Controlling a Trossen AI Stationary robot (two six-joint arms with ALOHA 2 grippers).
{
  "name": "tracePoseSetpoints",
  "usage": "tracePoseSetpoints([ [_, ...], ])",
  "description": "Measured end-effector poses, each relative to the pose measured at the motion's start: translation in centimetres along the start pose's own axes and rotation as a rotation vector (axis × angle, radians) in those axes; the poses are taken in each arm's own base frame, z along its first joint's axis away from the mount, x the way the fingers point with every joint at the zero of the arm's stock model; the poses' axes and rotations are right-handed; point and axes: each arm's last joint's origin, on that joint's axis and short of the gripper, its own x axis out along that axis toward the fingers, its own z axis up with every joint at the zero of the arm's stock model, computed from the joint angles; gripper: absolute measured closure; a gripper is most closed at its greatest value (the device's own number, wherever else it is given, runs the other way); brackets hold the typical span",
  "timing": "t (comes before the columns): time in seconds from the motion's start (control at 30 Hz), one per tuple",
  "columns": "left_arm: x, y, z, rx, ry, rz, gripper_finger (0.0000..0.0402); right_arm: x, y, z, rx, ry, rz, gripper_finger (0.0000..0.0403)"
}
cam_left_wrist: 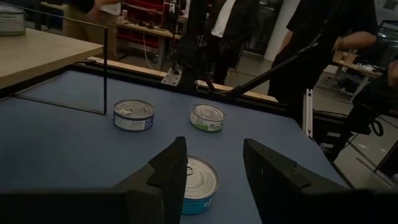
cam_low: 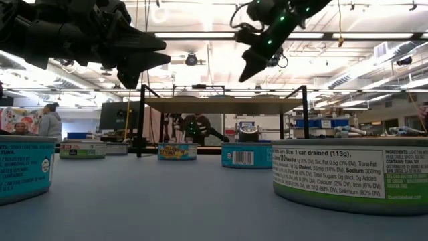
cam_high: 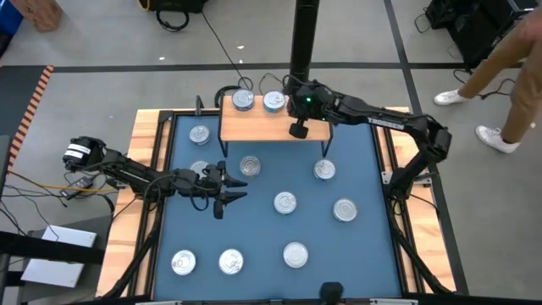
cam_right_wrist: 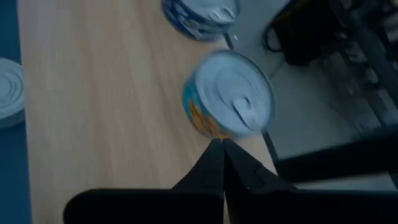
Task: Stack canned seafood by type on shelf
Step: Adjust the green tuna can on the shelf
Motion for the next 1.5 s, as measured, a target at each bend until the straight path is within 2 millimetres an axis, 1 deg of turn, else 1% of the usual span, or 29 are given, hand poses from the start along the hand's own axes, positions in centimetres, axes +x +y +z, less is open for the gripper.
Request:
tracePoseSetpoints([
  [0.07, 0.0, 0.0, 0.0, 0.000, 0.001, 0.000, 0.0240, -0.8, -0.7, -0.4, 0.043, 0.029, -0.022, 0.0400],
  [0.17, 0.0, 0.0, 0.0, 0.000, 0.001, 0.000, 0.0240, -1.6, -2.0, -1.0, 0.133, 0.046, -0.041, 0.0401],
  [0.27, 0.0, 0.0, 0.0, 0.002, 0.001, 0.000, 0.0240, -1.3, -3.2, -2.0, 0.215, 0.095, -0.039, 0.0401],
  [0.4, 0.0, 0.0, 0.0, 0.002, 0.001, 0.000, 0.0240, -0.6, -4.1, -3.2, 0.315, 0.146, -0.002, 0.0401],
  [0.6, 0.0, 0.0, 0.0, 0.003, -0.002, 0.000, 0.0240, -0.1, -4.3, -3.7, 0.353, 0.169, 0.001, 0.0401],
  [0.8, 0.0, 0.0, 0.0, 0.004, -0.002, 0.000, 0.0240, 0.5, -5.1, -4.5, 0.381, 0.204, -0.001, 0.0401],
  [1.0, 0.0, 0.0, 0.0, 0.004, -0.002, 0.000, 0.0240, 1.5, -5.5, -5.0, 0.398, 0.212, 0.002, 0.0401],
  [1.23, 0.0, 0.0, 0.0, 0.004, -0.002, 0.000, 0.0240, 2.0, -5.7, -4.8, 0.402, 0.181, -0.001, 0.0401],
  [1.5, 0.0, 0.0, 0.0, 0.004, -0.002, 0.000, 0.0240, 1.9, -5.7, -4.7, 0.387, 0.172, 0.001, 0.0395],
])
